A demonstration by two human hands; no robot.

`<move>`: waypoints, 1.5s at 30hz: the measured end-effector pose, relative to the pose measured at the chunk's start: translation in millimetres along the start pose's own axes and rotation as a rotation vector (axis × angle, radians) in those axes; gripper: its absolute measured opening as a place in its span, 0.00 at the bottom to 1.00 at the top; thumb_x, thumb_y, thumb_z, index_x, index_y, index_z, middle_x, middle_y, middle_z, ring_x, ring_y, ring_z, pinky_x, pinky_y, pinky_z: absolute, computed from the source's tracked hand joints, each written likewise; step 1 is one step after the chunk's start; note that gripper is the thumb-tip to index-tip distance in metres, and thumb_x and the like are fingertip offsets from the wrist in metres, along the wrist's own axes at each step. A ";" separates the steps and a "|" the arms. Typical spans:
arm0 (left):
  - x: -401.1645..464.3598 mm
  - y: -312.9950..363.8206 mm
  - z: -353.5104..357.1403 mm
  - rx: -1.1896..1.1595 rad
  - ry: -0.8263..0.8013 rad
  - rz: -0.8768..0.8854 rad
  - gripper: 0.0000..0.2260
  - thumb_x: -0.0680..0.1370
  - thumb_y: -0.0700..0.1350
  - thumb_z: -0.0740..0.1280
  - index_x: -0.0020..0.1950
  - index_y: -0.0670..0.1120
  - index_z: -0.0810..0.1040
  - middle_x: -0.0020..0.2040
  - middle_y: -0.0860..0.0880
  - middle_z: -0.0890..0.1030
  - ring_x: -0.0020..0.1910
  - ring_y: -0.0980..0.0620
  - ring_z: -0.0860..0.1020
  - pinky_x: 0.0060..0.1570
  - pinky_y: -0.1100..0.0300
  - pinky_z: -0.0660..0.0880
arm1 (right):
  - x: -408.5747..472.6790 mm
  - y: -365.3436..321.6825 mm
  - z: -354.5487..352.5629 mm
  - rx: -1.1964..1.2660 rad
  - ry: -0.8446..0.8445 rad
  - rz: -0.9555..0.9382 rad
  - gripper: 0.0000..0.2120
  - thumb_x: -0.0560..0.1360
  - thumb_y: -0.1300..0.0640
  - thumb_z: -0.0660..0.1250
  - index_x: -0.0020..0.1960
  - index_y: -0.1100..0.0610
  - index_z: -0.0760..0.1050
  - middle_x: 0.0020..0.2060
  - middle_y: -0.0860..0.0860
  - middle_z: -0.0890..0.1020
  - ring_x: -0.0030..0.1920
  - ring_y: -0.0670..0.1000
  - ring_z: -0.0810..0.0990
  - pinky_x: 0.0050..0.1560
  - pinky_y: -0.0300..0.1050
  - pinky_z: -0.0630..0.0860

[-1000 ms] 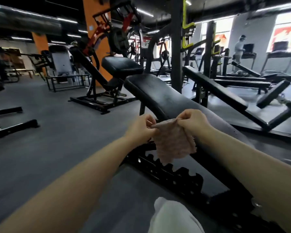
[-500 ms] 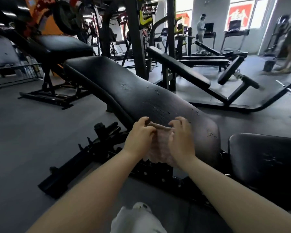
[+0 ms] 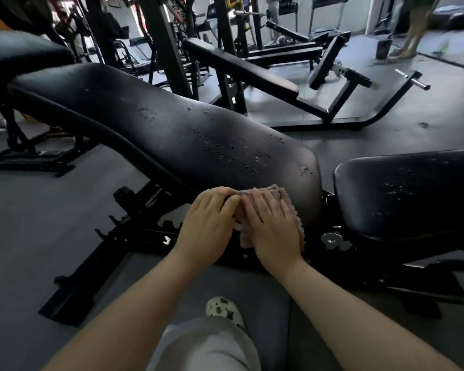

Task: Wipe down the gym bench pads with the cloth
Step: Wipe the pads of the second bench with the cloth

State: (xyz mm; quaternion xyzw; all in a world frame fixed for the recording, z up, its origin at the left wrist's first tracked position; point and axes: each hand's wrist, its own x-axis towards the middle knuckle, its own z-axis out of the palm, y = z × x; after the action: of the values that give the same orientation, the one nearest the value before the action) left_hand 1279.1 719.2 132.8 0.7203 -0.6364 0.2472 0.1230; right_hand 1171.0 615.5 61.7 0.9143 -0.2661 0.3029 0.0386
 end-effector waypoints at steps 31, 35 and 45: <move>4.4 -18.8 36.6 0.060 0.181 0.308 0.20 0.70 0.39 0.55 0.57 0.43 0.80 0.52 0.43 0.81 0.53 0.45 0.72 0.58 0.49 0.66 | 79.8 130.3 12.3 0.608 -0.367 0.931 0.27 0.83 0.48 0.46 0.78 0.58 0.48 0.77 0.56 0.51 0.76 0.54 0.48 0.73 0.44 0.45; 7.5 -22.9 38.4 0.073 0.206 0.344 0.19 0.71 0.39 0.56 0.57 0.44 0.80 0.52 0.43 0.81 0.52 0.45 0.71 0.56 0.50 0.65 | 52.5 109.8 -0.2 0.655 -0.297 0.939 0.27 0.83 0.48 0.49 0.78 0.55 0.49 0.70 0.57 0.63 0.71 0.53 0.61 0.74 0.47 0.52; 0.5 -17.7 42.9 0.012 0.226 0.274 0.20 0.71 0.38 0.56 0.60 0.44 0.77 0.54 0.43 0.81 0.56 0.45 0.71 0.60 0.49 0.64 | 72.1 125.3 14.5 0.629 -0.339 0.950 0.27 0.82 0.50 0.50 0.78 0.59 0.48 0.77 0.58 0.51 0.77 0.54 0.48 0.75 0.46 0.45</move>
State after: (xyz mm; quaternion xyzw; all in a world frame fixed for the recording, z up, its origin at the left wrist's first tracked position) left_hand 1305.0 700.5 99.1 0.5950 -0.7094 0.3447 0.1546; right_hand 1163.5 471.5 80.0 0.6984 -0.5460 0.2010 -0.4169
